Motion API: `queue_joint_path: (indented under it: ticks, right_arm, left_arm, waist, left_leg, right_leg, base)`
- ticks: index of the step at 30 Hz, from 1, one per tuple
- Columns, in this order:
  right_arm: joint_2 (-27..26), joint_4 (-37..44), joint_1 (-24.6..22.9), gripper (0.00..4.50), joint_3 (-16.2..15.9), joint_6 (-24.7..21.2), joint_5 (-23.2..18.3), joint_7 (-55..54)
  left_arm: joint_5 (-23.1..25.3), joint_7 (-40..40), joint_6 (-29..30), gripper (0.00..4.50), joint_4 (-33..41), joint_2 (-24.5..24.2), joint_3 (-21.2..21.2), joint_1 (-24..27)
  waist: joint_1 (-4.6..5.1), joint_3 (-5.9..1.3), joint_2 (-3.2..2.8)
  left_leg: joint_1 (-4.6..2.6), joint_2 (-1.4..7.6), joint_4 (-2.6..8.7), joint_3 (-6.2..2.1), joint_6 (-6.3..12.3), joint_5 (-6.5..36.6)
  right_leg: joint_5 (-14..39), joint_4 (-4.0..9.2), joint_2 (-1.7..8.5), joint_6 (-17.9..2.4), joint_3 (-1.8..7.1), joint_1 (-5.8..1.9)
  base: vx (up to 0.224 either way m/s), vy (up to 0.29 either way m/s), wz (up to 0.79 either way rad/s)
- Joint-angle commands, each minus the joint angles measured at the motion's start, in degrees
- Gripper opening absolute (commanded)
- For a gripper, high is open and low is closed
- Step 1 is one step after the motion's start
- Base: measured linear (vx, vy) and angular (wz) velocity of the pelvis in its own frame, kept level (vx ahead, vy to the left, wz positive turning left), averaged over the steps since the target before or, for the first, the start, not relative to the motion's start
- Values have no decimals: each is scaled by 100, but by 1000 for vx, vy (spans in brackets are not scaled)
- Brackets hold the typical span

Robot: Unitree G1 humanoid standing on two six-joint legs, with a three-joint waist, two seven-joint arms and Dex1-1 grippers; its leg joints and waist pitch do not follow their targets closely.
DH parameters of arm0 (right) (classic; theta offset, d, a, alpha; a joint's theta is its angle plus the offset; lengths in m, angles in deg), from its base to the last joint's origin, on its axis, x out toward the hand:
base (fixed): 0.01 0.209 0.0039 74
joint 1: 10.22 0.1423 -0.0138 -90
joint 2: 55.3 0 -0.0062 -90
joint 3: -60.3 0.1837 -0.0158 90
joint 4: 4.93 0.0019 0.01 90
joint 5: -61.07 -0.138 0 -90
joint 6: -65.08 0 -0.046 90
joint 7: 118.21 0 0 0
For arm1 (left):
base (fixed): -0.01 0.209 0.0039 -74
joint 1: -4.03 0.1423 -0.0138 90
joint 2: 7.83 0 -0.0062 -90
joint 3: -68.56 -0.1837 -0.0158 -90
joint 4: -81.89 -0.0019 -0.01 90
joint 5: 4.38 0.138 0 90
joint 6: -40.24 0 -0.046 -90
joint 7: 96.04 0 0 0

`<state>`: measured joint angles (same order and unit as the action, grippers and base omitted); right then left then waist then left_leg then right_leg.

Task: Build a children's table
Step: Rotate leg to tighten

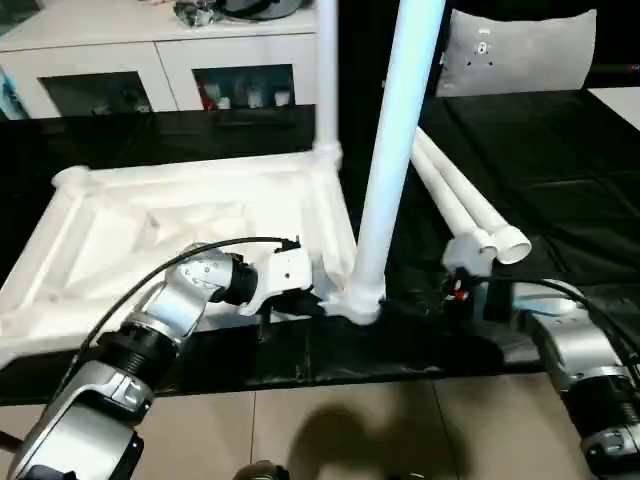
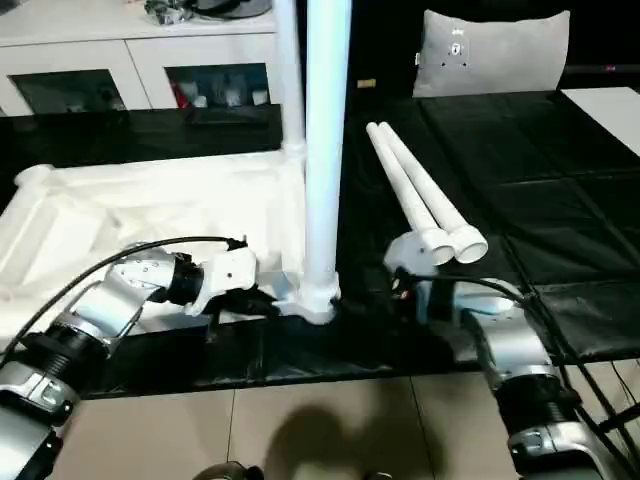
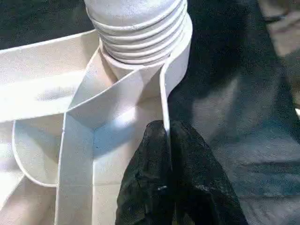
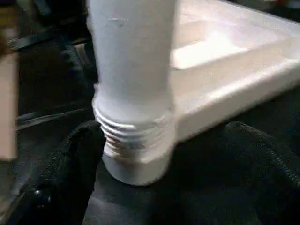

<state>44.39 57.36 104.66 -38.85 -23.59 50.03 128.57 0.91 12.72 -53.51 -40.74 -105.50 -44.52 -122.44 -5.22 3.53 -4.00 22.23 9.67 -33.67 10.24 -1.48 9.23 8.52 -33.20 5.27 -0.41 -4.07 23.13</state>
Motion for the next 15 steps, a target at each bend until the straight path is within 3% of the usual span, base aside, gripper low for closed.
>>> queue_joint_path:
  ticks: [1, 5, 15]
  right_arm:
    - [-40, -87, 214, 440, -87, 59, 93, 123]
    - [-115, -229, 384, 398, -182, -12, 95, 303]
    - [-169, -475, 560, 315, -271, -196, 14, 705]
  left_arm:
    - [89, -353, -262, 0, -49, -21, -290, -84]
    - [95, -496, -397, 0, -86, -12, -330, -106]
    - [74, -631, -633, 0, -350, 28, -304, -190]
  waist:
    - [-10, -440, 94]
    - [-32, -451, 121]
    - [-113, -457, 151]
  left_leg:
    - [-114, 338, 414, -114, 286, 1832]
    - [-120, 344, 400, -94, 310, 1713]
    - [-120, 355, 388, -89, 337, 1546]
  right_leg:
    - [2063, 379, 356, -1217, 213, -239]
    - [1798, 347, 354, -1328, 220, -241]
    - [1934, 340, 372, -1255, 223, -237]
  base:
    - [0, 0, 0]
    - [0, 0, 0]
    - [0, 0, 0]
